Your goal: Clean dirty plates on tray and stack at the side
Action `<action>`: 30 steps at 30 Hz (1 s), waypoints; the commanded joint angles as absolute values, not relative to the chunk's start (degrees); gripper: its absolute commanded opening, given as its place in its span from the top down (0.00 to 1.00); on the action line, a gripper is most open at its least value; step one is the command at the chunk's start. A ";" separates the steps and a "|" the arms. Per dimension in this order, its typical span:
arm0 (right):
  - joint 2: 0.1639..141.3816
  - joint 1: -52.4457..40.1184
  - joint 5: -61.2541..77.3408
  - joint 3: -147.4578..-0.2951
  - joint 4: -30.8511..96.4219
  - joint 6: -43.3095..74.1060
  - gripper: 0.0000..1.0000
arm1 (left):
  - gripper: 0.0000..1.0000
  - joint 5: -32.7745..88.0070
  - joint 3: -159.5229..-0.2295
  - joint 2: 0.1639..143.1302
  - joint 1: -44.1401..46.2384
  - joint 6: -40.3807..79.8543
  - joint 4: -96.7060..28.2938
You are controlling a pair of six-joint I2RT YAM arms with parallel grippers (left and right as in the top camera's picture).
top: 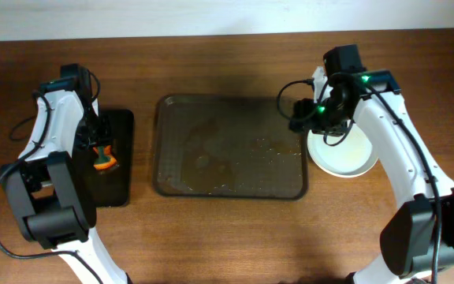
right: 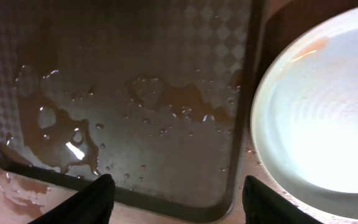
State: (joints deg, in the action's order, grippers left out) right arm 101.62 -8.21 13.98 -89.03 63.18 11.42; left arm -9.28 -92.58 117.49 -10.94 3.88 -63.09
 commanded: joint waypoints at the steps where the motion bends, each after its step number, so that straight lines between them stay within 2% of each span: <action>1: 100.88 -9.47 12.82 -89.25 63.29 10.98 0.32 | 0.00 -8.78 -92.42 116.64 -11.03 3.81 -62.39; 5: 100.14 -9.47 12.86 -89.32 63.59 11.18 0.32 | 0.00 -0.08 -97.45 106.61 -8.75 1.39 -63.64; 8: 91.20 -9.32 12.38 -90.04 64.03 11.18 0.30 | 0.00 1.96 -97.47 97.67 -2.85 -0.27 -63.48; 10: 79.64 -9.32 7.01 -90.08 66.32 11.18 0.17 | 0.00 1.98 -97.45 97.30 -0.82 -0.27 -63.48; 11: 74.83 -9.32 5.39 -90.08 66.94 11.16 0.02 | 0.00 1.96 -97.45 97.32 -0.75 -0.27 -63.46; 15: 59.11 -9.32 4.45 -90.06 67.79 11.16 0.02 | 0.00 1.96 -97.45 97.32 -0.75 -0.27 -63.48; 18: 56.42 -9.32 4.43 -90.06 67.79 11.16 0.02 | 0.00 1.98 -97.45 97.32 -0.75 -0.27 -63.48; 22: 56.40 -9.76 -2.33 -89.19 68.51 10.74 0.02 | 0.00 1.96 -97.45 97.32 -0.75 -0.27 -63.46; 23: 55.20 -9.50 -5.06 -87.09 64.10 10.70 0.02 | 0.00 1.96 -97.45 97.32 -0.75 -0.27 -63.46; 24: 51.03 -8.03 -4.71 -80.07 54.57 8.62 0.02 | 0.00 1.98 -97.45 97.32 -0.75 -0.27 -63.46; 30: 14.74 -2.09 7.14 -23.77 11.35 6.00 0.02 | 0.00 1.98 -97.45 97.32 -0.75 -0.27 -63.46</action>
